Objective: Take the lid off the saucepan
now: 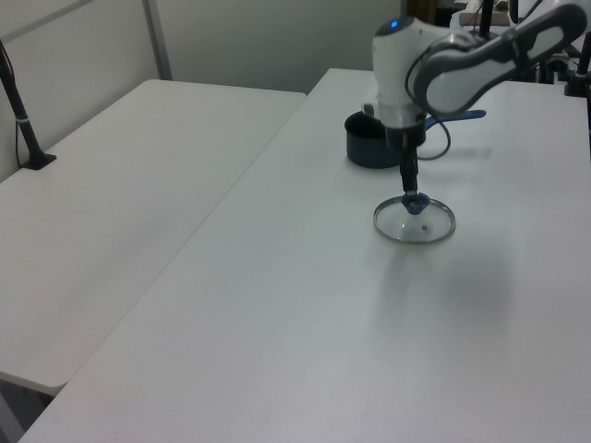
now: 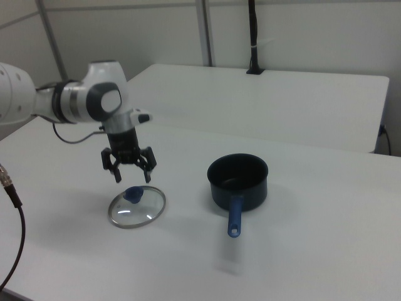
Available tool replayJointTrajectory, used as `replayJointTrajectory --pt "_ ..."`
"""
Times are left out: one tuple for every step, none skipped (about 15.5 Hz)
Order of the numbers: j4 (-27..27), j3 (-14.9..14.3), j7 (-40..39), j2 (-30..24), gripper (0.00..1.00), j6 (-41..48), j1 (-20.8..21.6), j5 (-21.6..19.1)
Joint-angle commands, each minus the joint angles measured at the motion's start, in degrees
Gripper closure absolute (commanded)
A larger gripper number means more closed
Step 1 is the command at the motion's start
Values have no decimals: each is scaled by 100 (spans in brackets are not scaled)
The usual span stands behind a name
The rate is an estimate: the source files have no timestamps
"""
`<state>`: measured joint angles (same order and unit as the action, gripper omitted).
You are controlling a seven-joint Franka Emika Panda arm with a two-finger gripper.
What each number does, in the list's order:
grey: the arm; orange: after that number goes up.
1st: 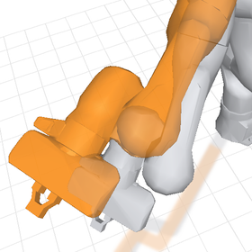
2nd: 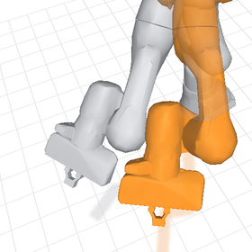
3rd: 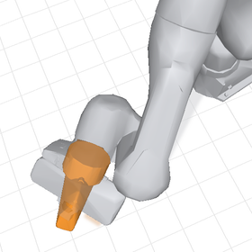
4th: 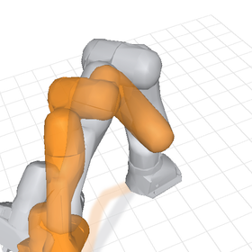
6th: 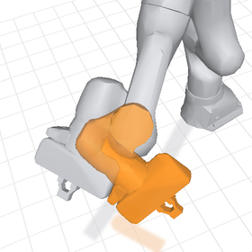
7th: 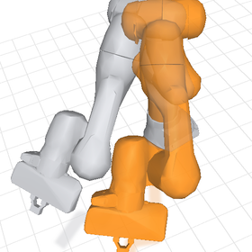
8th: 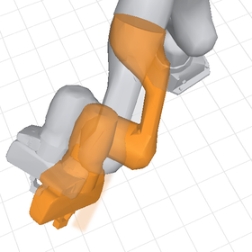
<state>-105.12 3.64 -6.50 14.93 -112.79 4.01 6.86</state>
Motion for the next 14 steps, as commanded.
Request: replayJointTrajectory --pt "568 -56 350 -482 0 1036 56 70" --pt "867 -56 499 -491 0 1466 73 70" --pt "1148 -65 683 -517 0 1845 82 70" --pt "1316 -82 894 -622 0 2066 47 70" --pt "1353 -100 1061 -762 0 2077 21 61" --pt "1345 -100 1150 -937 0 2059 -66 52" --pt "1345 -65 1168 -1035 0 2068 -198 0" --pt "1327 -56 1177 -1097 0 2059 -243 -9" --pt "1327 -56 1186 -1115 0 2059 -226 -9" --pt "1327 -56 1238 -1106 0 2051 -217 -9" --pt "1327 -56 1343 -1089 0 2050 -208 34" --pt "1327 -56 1361 -1097 0 2050 -208 52" --pt "1327 -56 1370 -1097 0 2059 -208 52" --pt "1327 -56 1370 -1097 0 2051 -217 52"
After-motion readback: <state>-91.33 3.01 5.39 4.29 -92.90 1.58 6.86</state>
